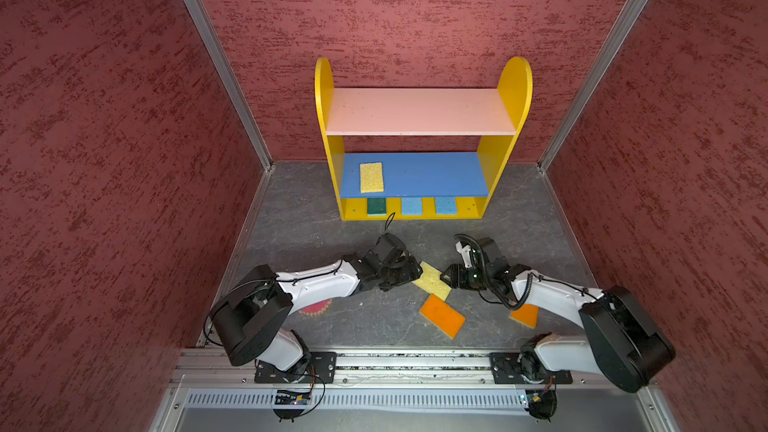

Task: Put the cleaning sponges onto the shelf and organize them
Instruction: 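Slide the yellow cellulose sponge toward the left gripper while the left reaches forward, then grasp the yellow cellulose sponge upright with the right gripper while the left approaches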

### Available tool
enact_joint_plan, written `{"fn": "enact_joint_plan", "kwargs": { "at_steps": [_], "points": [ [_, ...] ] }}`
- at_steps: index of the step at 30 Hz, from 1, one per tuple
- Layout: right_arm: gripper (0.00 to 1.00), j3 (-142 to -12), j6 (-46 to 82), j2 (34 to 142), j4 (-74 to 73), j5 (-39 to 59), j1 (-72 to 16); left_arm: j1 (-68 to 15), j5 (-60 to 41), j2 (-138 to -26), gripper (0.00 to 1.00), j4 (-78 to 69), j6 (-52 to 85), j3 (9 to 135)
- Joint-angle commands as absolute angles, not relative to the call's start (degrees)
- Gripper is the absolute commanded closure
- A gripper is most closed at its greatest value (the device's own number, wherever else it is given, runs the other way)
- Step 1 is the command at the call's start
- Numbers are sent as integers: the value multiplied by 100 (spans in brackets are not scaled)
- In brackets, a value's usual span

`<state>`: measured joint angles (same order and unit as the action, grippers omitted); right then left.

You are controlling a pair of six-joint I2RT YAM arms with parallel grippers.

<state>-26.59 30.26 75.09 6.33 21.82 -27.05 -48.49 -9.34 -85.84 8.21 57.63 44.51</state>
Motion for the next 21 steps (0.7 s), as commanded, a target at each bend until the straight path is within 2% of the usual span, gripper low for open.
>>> {"fn": "enact_joint_plan", "kwargs": {
  "at_steps": [1,3,6,11,18,21],
  "points": [
    [40,-2512,3128,7329,1100,2396,-2698,-4850,-980,-8583,19,695,5745,4617],
    [41,-2567,3019,7286,1149,2339,-2698,-4848,-972,-8578,19,694,5751,4619],
    [49,-2666,2952,7473,1042,2409,-2707,-4849,-1007,-8594,18,656,5775,4592],
    [70,-2716,2956,7978,869,2322,-2761,-4877,-1005,-8523,16,603,5878,4477],
    [98,-2663,3169,8026,743,1855,-2760,-4842,-910,-8342,16,779,5854,4409],
    [100,-2671,3280,8003,634,1844,-2760,-4810,-913,-8272,16,830,5814,4437]
  ]
}}
